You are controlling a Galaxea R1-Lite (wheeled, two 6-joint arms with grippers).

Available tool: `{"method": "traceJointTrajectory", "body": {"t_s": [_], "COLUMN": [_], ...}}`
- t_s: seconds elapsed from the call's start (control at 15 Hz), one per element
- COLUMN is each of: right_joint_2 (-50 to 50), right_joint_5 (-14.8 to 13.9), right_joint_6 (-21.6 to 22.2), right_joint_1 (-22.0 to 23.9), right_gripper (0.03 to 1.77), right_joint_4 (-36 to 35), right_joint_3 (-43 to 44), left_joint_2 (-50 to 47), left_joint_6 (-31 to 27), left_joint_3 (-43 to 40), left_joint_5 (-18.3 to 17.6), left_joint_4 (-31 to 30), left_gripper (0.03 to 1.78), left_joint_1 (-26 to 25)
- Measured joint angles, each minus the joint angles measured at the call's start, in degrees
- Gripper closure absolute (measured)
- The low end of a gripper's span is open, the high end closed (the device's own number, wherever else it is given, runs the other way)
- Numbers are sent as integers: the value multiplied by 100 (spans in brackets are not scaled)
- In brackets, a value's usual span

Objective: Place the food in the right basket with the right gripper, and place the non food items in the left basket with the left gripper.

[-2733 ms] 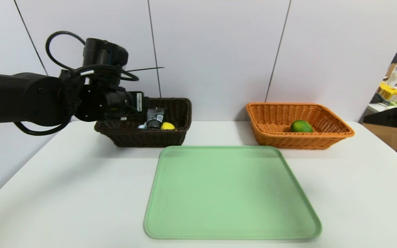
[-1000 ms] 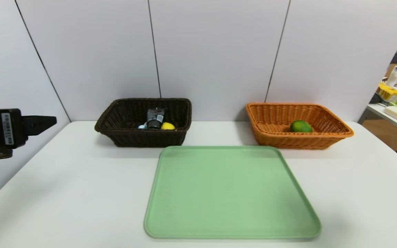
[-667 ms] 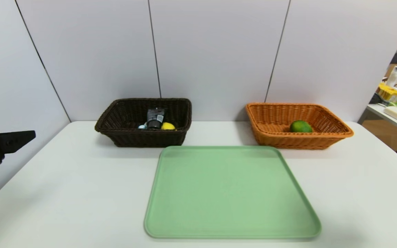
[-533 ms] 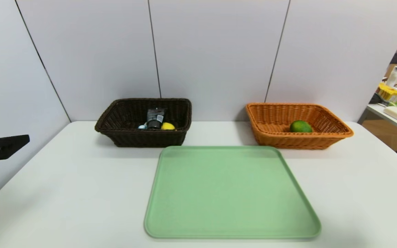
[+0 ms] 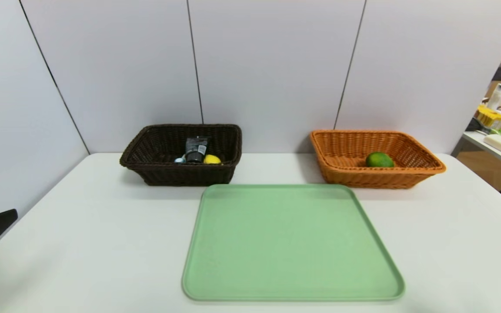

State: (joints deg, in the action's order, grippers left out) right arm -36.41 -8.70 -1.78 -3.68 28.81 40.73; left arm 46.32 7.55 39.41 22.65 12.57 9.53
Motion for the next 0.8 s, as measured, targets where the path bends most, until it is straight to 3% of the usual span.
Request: {"method": "traceJointTrajectory", "body": {"t_s": [0.8], "right_joint_2": [1404], "right_joint_5": [135], "right_joint_6": [-174], "right_joint_1": [247], "right_gripper": [10], "right_joint_4": [32], "right_joint_3": [-581], "left_joint_2": [-1367], "left_joint_6": [20], "left_joint_3": [-946], "left_joint_5": [-41], "left_joint_4": [-12], "left_gripper": [12], "left_joint_1": [-590]}}
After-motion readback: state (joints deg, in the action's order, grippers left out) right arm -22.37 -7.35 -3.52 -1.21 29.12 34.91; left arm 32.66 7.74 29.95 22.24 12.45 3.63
